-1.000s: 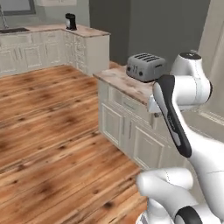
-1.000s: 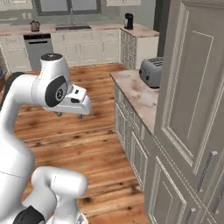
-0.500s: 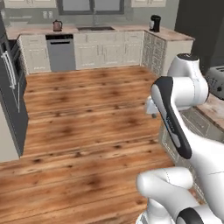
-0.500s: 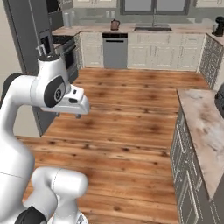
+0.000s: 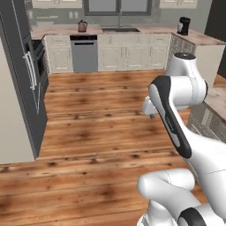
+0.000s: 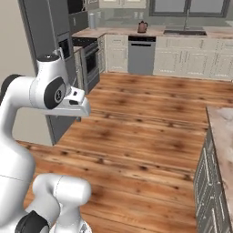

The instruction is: Navigate to the stand mixer.

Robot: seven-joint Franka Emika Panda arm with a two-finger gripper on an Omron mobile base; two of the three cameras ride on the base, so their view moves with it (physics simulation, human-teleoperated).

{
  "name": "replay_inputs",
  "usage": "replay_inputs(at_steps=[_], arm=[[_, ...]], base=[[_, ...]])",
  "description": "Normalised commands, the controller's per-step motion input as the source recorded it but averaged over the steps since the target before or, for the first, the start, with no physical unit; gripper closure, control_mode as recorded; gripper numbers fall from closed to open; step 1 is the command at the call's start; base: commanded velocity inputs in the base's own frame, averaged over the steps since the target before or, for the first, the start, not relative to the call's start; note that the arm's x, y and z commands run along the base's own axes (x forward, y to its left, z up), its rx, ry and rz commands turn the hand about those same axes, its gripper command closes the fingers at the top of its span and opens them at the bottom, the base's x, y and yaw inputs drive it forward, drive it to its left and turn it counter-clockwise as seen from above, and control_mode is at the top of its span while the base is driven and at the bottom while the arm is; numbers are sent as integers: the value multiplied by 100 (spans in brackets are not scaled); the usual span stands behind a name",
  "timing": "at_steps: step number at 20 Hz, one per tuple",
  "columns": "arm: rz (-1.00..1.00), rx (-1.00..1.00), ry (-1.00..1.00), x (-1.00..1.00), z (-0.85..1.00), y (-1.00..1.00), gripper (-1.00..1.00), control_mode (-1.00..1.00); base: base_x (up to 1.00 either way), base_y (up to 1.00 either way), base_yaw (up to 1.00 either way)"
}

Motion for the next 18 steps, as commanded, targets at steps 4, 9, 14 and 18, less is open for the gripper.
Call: replay_inputs(at_steps=[4, 9, 14, 18], arm=[[0, 0, 0, 0, 0, 0, -100, 100], [0, 0, 0, 0, 0, 0, -100, 100], [0, 0, 0, 0, 0, 0, -100, 100], [0, 0, 0, 0, 0, 0, -100, 100]], base=[[34, -7, 10], [33, -9, 11], [39, -9, 11], [95, 0, 8]])
